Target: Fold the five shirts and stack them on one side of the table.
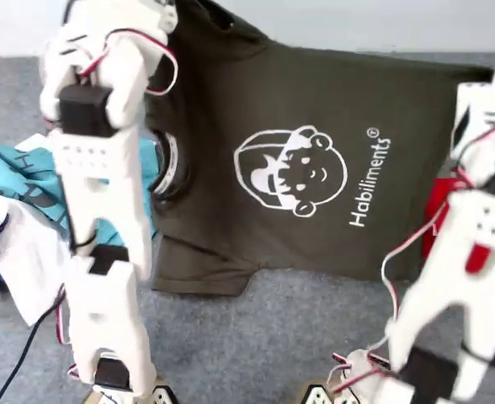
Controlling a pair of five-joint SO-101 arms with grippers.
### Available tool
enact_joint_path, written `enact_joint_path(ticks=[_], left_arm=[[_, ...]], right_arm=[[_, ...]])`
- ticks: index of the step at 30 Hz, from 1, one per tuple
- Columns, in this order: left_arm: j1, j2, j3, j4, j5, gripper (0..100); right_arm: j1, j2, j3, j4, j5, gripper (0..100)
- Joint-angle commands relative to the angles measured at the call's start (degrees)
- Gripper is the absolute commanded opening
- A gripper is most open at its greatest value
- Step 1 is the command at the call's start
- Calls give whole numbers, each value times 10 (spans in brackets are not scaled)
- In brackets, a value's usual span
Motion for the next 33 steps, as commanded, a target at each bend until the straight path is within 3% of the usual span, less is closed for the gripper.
enact_joint_path(ticks=[1, 5, 10, 16, 23, 26, 33], left_arm=[[-13, 53, -10, -75, -7, 12], [-11, 140, -58, -172, -7, 12], [-14, 262, -107, -270, -10, 12], [-14, 379, -153, -292, -11, 12], [-14, 452, -153, -284, -63, 12], [-16, 433, -155, -207, -62, 12], [-18, 298, -154, 125, -9, 12]], right_arm=[[-4, 65, -4, -97, -46, 10], [-14, 151, -31, -182, -68, 10], [-42, 284, -135, -189, -66, 10], [-68, 458, -273, -166, -34, 10], [-73, 607, -433, -50, -28, 10], [-71, 622, -503, 79, -11, 10], [-66, 625, -676, 356, 28, 10]])
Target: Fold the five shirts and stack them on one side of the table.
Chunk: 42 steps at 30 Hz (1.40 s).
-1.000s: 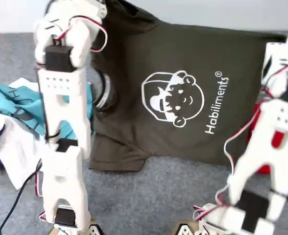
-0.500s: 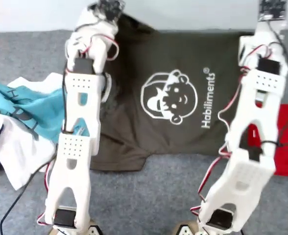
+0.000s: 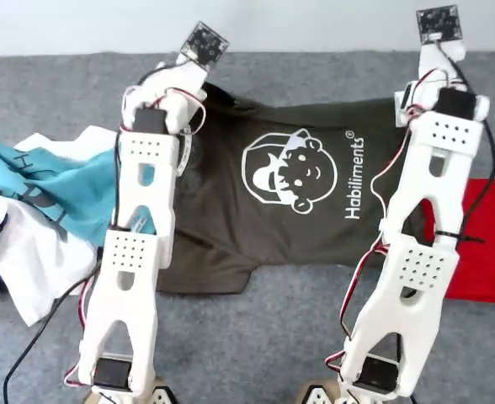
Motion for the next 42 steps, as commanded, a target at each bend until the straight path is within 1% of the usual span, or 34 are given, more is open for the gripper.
enact_joint_path(ticks=[1, 3, 4, 8, 11, 15, 19, 21, 24, 27, 30, 34, 39, 42], left_arm=[[-10, -115, -40, 185, 39, 12], [-12, -144, -40, 282, 47, 12], [-14, -155, -37, 310, 50, 12], [-41, -199, -3, 304, 96, 12], [-44, -232, 55, 304, 102, 12], [-28, -314, 209, 304, 102, 12], [-23, -410, 407, 301, 98, 12], [-25, -449, 497, 299, 96, 12], [-27, -492, 591, 299, 96, 12], [-27, -528, 650, 300, 92, 12], [-27, -564, 704, 300, 66, 12], [-25, -606, 792, 301, 62, 12], [-16, -639, 875, 300, 60, 12], [-12, -641, 909, 299, 34, 12]], right_arm=[[5, -6, -108, 155, 25, 10], [6, -5, -144, 229, 37, 10], [7, -6, -147, 235, 40, 10], [31, -25, -119, 233, 38, 10], [47, -59, -36, 233, 38, 10], [62, -153, 136, 232, 42, 10], [60, -258, 316, 228, 79, 10], [61, -300, 393, 214, 85, 11], [62, -356, 502, 182, 105, 11], [61, -403, 601, 150, 109, 11], [64, -449, 694, 105, 110, 11], [62, -508, 804, 56, 110, 11], [65, -572, 878, 25, 115, 10], [65, -594, 898, 26, 134, 10]])
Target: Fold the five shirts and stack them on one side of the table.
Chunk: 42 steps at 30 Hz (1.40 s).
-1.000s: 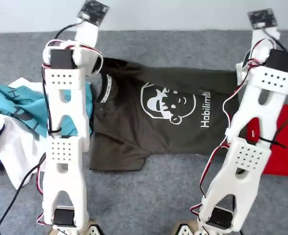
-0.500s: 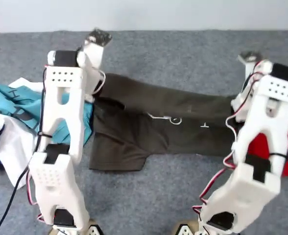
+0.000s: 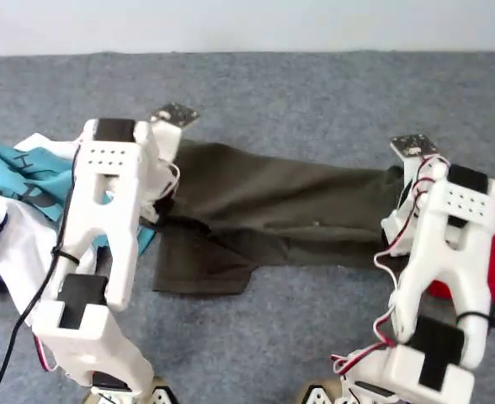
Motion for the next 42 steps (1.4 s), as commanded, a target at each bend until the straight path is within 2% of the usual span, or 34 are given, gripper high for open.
enact_joint_path(ticks=[1, 10, 13, 19, 26, 33, 39, 42], left_arm=[[4, -34, 31, 14, -33, 12], [-1, -34, 110, -52, -40, 13], [-1, -34, 133, -69, -40, 13], [-1, -40, 139, -66, -40, 13], [1, -40, 140, -17, -67, 13], [4, -34, 146, -15, -69, 13], [5, -34, 181, -47, -69, 60], [16, -34, 196, -79, -69, 96]], right_arm=[[8, -47, 16, -8, 20, 10], [43, -58, 33, -8, 22, 10], [61, -58, 34, -2, 48, 10], [80, -58, 34, 9, 69, 10], [80, -58, 34, 10, 69, 10], [79, -58, 34, 34, 69, 10], [80, -54, 34, 39, 67, 16], [80, -58, 33, 67, 67, 70]])
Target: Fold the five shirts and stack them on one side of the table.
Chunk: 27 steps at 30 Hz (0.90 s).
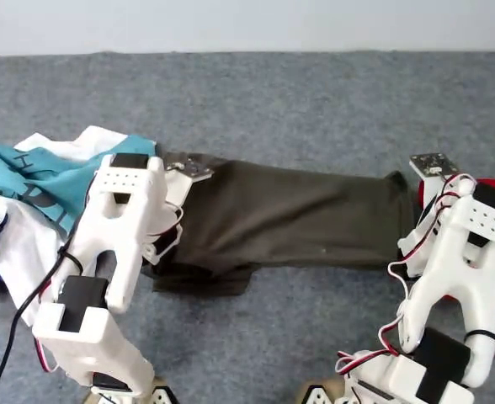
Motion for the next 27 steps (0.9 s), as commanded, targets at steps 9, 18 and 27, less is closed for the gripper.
enact_joint_path(ticks=[9, 18, 27], left_arm=[[104, -33, 6, -14, -7, 101], [105, -34, -12, 35, -25, 56], [106, -33, -28, 43, -24, 44]], right_arm=[[7, -30, -4, 28, 3, 134], [4, 44, 60, -210, -34, 136], [-15, 130, 67, -292, -34, 112]])
